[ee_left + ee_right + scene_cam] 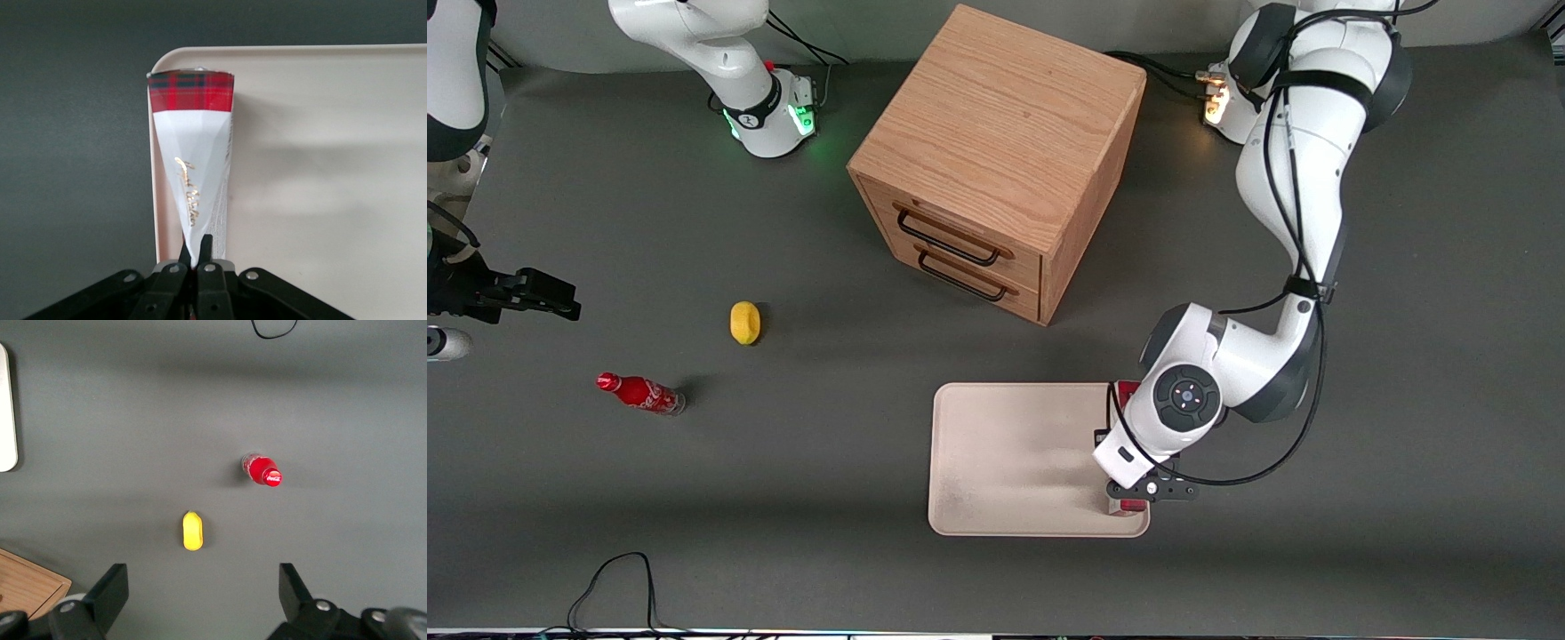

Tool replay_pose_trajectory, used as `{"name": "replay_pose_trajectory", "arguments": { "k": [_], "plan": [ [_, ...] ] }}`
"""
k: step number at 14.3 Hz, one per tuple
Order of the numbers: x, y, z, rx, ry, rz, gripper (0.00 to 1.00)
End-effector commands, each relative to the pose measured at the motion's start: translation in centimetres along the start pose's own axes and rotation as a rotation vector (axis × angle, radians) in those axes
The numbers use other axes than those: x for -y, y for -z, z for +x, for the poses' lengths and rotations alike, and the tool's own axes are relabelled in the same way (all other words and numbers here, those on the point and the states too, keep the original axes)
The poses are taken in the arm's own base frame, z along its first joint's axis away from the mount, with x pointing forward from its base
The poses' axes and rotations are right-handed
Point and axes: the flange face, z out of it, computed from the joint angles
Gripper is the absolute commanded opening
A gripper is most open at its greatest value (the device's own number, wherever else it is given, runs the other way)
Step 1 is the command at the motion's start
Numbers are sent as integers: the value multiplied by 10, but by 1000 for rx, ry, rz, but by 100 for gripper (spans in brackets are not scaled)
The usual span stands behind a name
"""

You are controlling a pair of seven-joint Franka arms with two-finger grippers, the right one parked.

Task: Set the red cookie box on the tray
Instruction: 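Carry the box to the white tray and lower it onto the tray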

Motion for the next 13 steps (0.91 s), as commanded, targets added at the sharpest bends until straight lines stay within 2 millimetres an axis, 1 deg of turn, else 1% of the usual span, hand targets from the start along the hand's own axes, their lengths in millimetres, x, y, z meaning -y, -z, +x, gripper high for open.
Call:
{"name": "replay_pose_trajectory", "arguments": {
  "k": [1,2,3,4,5,6,8,10,12,13],
  "plan": [
    [-7,2,1,-26,-24,34,0],
    [-7,2,1,-34,-33,49,0],
    [-7,0,0,-35,-37,58,24],
    [-8,-3,-2,-27,-39,62,42],
    [-10,-4,-3,-25,-39,62,77],
    [-12,-3,-4,-26,-44,65,100],
    [-10,2,-4,-24,-17,77,100],
    [-10,19,-5,-25,-12,82,100],
    [-7,54,-10,12,-4,105,100],
    [-6,76,-14,24,0,107,100]
  ]
}}
